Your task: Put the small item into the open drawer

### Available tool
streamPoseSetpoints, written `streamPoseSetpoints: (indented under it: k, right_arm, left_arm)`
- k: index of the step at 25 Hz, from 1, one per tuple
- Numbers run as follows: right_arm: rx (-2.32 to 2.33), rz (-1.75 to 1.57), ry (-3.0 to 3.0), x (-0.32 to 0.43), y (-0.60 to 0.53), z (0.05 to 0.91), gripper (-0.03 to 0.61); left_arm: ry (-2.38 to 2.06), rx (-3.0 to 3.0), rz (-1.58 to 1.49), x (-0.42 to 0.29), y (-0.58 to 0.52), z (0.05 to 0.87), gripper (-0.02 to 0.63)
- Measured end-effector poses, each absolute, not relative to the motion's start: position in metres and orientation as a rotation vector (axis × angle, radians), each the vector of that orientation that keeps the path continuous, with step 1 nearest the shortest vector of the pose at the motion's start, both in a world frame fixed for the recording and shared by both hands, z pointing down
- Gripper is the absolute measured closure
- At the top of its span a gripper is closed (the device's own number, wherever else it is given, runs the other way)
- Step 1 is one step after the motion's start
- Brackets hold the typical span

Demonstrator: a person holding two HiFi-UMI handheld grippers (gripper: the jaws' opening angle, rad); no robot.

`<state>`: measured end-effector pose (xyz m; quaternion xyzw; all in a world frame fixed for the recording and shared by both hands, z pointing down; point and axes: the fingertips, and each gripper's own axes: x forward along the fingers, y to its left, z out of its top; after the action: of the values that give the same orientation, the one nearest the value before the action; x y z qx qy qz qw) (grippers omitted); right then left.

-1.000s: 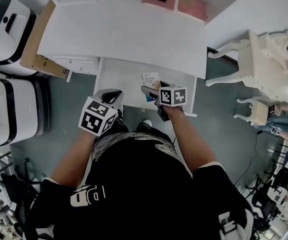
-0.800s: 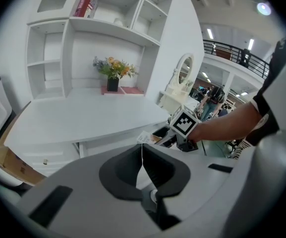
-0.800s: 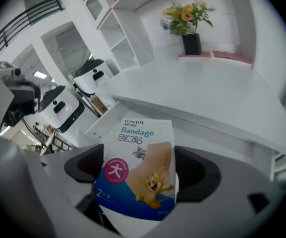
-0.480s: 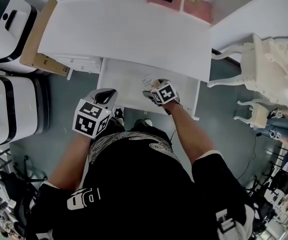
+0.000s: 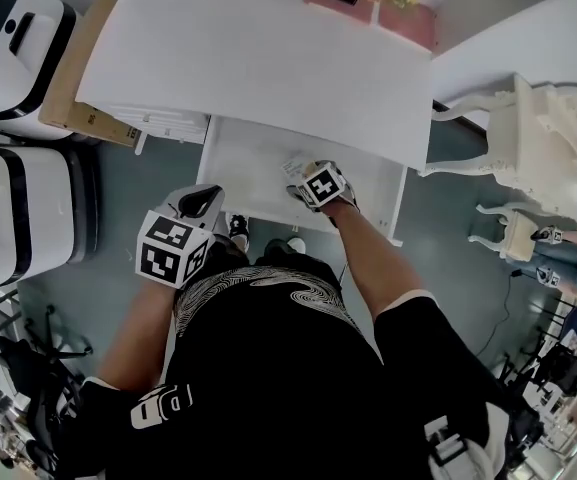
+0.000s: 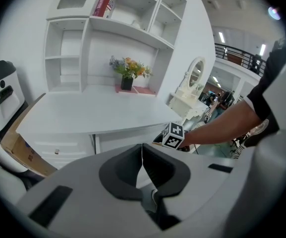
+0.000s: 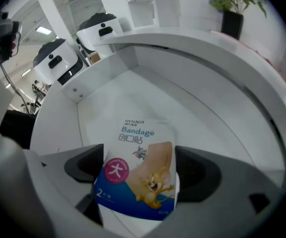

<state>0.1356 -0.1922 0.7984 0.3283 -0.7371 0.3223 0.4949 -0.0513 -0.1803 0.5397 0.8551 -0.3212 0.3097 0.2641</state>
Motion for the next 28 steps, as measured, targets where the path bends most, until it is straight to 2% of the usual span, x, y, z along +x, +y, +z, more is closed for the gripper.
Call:
streamPoseSetpoints:
  k: [5, 17, 24, 28]
  right_arm:
    - [0.731, 0.652, -1.76, 0.133, -0.193, 0.801, 0.141]
    - [0.774, 0.658, -1.77, 0.137, -0.196, 0.792, 0.141]
    - [0.847, 0.683, -1.868, 0.138, -0.196, 0.765, 0.141]
    - [0.972, 0.713, -1.968, 0.14, -0.198, 0.714, 0.141]
  left_arm:
    - [-0.88, 2.298, 0.825, -0.055, -0.18, 0.542, 0.597]
    - [-0.868, 2.323, 0.823, -0.042, -0.183, 0.538, 0.598]
    - [-0.854, 2.374, 0.812, -0.019, -0.181, 0.522, 0.598]
    - [-0.845, 2.409, 0.812, -0.003, -0.177, 0.515, 0.598]
